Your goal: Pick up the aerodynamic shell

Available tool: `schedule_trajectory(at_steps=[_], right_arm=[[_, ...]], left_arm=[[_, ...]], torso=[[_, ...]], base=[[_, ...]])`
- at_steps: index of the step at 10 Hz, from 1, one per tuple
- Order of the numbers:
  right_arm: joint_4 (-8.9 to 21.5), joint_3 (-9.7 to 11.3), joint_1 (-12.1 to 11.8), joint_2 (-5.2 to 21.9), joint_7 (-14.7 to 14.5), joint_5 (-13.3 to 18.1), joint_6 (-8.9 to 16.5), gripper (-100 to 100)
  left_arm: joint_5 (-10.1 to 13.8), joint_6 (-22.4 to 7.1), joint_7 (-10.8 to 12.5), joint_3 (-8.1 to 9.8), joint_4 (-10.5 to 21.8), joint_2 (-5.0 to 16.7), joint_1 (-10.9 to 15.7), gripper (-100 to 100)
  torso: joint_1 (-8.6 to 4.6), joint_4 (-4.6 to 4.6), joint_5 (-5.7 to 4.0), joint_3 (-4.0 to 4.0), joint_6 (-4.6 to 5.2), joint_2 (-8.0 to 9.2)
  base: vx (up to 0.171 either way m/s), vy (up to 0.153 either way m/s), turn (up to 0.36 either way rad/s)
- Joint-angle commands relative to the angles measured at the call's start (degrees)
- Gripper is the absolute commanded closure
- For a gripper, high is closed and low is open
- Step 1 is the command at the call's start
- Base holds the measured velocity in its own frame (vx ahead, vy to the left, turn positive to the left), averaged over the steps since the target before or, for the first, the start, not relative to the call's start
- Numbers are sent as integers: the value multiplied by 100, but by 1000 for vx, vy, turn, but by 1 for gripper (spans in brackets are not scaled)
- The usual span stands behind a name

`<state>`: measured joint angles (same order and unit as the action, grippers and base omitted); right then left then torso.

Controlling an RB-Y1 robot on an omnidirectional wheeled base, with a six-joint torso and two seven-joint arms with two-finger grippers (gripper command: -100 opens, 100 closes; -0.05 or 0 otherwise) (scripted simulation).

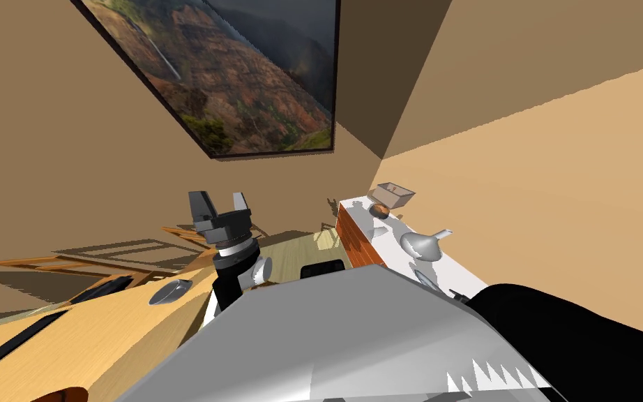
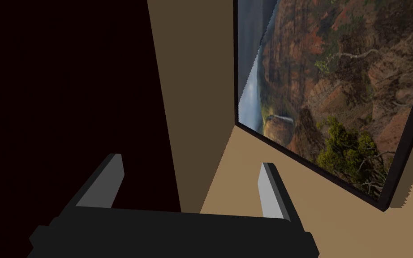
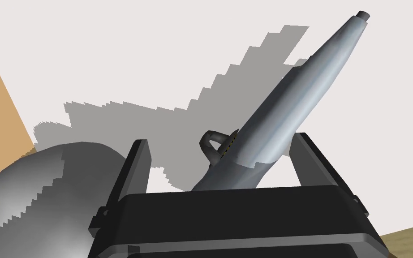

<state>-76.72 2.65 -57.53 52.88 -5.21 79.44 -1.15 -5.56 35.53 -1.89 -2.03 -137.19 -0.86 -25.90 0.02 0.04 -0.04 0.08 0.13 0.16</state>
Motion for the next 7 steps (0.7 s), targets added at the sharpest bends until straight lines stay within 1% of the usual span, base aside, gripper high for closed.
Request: schedule_trajectory(at_steps=[1,2,3,4,5,6,7], right_arm=[[286,-45,210,-20,286,286,-147,-100],[290,-45,210,-20,425,359,-147,-100],[290,-45,210,-20,589,359,-147,-100],[290,-45,210,-20,677,359,-147,-100],[580,47,497,108,854,641,-286,-100],[691,47,543,108,851,780,-286,-100],[691,47,543,108,908,839,-286,-100]], left_arm=[[0,0,0,0,0,0,0,0],[0,0,0,1,0,0,-1,0],[0,0,0,1,0,0,-2,0],[0,0,0,1,0,0,-2,0],[0,0,0,1,-1,0,-3,0],[0,0,0,0,0,-1,0,0],[0,0,0,0,0,0,-1,0]], torso=[[0,0,0,0,0,0],[6,4,1,9,12,13],[2,-1,-5,2,20,1],[-4,-5,-9,-7,21,-13],[-10,-7,-10,-12,20,-21],[-9,5,-18,2,-2,0],[-20,8,-21,8,4,7]], base=[[-140,45,177],[-55,36,-20],[-8,24,-31],[7,11,-14],[-109,78,293],[-126,79,202],[-67,32,-20]])
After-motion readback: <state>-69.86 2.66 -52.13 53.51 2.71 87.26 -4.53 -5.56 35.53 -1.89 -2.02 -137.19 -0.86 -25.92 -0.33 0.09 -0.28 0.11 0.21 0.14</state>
